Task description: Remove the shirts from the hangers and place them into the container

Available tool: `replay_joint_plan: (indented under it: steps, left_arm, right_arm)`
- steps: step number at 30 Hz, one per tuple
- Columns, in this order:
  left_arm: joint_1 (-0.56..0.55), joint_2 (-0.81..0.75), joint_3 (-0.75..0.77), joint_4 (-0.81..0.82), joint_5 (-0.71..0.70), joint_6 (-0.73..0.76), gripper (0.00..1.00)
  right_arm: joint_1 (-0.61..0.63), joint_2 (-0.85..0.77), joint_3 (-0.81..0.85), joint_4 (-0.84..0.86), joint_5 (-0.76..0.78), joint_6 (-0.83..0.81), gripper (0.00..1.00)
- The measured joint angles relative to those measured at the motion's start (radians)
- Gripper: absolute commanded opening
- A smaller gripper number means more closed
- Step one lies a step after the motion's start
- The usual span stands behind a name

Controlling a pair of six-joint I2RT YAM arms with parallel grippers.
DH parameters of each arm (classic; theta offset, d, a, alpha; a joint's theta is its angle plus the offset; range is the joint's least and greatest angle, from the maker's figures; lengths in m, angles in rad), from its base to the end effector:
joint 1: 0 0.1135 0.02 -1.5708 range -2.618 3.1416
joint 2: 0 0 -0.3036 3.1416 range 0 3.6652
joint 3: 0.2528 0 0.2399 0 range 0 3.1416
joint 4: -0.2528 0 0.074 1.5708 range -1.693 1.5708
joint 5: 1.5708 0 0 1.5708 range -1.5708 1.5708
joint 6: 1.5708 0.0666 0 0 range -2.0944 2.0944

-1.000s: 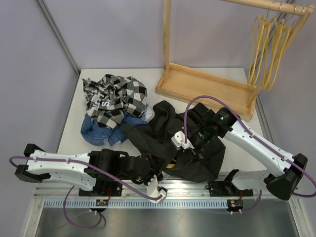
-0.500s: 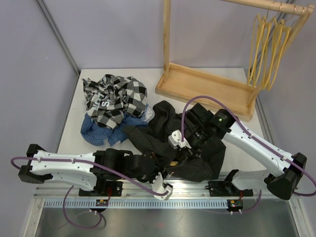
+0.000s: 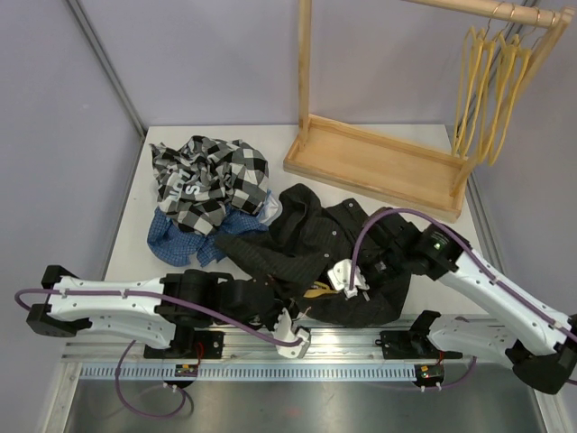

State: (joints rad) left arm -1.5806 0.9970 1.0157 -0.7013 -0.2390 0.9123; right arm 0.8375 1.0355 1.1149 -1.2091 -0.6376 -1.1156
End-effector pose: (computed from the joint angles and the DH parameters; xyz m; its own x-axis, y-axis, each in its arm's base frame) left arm 0.0139 -0.1941 0.3453 0.7736 0.5237 -0.3567 0.5907 -0.3923 0.7051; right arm 0.0685 0.1353 0.3376 0.4229 -0.6088 -0.6712 -0.8809 -0.4500 -0.1468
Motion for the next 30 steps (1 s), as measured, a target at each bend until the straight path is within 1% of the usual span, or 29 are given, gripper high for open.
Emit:
replay_joint_plan:
  steps: [4,11,14,19,24,27,30]
  left_arm:
    - [0.006,-0.023,-0.012,0.027,-0.021,-0.03,0.0]
    - [0.024,-0.027,-0.012,0.054,-0.041,-0.102,0.0]
    - [0.027,-0.024,-0.012,0.075,-0.066,-0.139,0.0]
    - [0.042,-0.023,0.021,0.109,-0.089,-0.194,0.0]
    - [0.071,-0.023,0.078,0.111,-0.074,-0.275,0.0]
    - [0.094,-0.013,0.118,0.095,-0.043,-0.336,0.0]
    - [0.119,0.018,0.185,0.067,-0.012,-0.412,0.0]
  right_arm:
    - [-0.002,-0.084,-0.003,0.014,0.077,-0.002,0.0]
    - [-0.048,-0.176,-0.06,0.065,0.09,0.013,0.0]
    - [-0.102,-0.215,-0.061,0.083,0.087,0.021,0.0]
    - [-0.225,-0.286,-0.015,0.069,0.014,0.02,0.0]
    - [-0.251,-0.352,-0.018,0.074,0.047,0.028,0.0]
    - [-0.272,-0.344,0.031,0.056,0.031,0.034,0.0]
    - [-0.294,-0.294,0.133,0.002,0.006,0.029,0.0]
